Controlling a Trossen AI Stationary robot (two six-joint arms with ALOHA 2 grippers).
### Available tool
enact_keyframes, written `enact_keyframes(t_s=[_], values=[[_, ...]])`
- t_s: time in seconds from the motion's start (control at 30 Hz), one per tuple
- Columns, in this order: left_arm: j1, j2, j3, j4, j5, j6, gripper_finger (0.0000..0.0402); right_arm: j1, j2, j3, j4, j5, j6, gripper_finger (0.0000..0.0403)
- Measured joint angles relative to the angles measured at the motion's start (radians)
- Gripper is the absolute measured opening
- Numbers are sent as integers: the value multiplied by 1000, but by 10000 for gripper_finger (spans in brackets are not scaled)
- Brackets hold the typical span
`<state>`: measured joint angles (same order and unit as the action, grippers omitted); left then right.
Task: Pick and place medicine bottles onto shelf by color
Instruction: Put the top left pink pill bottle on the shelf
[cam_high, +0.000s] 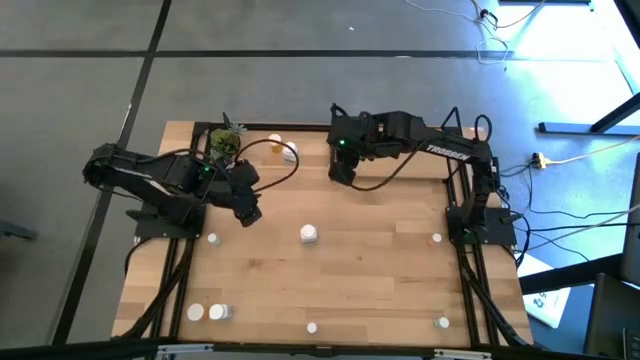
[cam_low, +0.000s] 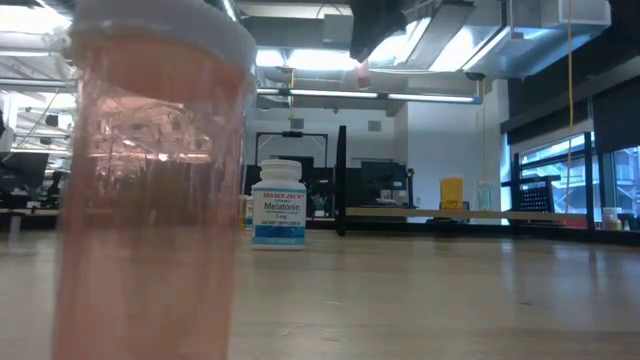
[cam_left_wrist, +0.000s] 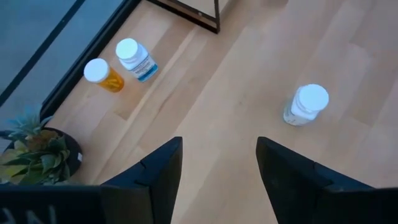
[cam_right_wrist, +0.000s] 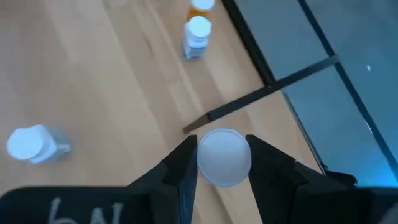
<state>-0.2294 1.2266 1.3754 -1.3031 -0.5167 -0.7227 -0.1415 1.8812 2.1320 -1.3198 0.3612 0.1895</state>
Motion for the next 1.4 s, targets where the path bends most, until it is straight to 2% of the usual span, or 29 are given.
enact_keyframes(t_s=[0.13, 0.53, 0.77, 0.93, 1.17, 1.4], values=[[26, 0, 0, 22, -1, 1, 199, -46, 0, -20, -25, 49, 33, 125], [90, 0, 0, 25, 0, 53, 199, -168, -5, -45, -114, 37, 37, 125], [122, 0, 0, 25, 1, 80, 199, -182, -63, -45, -184, 90, 95, 125], [149, 0, 0, 39, 1, 104, 199, -173, -100, -61, -173, 96, 147, 125], [167, 0, 0, 41, 1, 117, 199, -141, -221, -372, 46, 87, 200, 125], [167, 0, 0, 57, 1, 131, 199, -213, -345, -649, 441, 58, 230, 125]])
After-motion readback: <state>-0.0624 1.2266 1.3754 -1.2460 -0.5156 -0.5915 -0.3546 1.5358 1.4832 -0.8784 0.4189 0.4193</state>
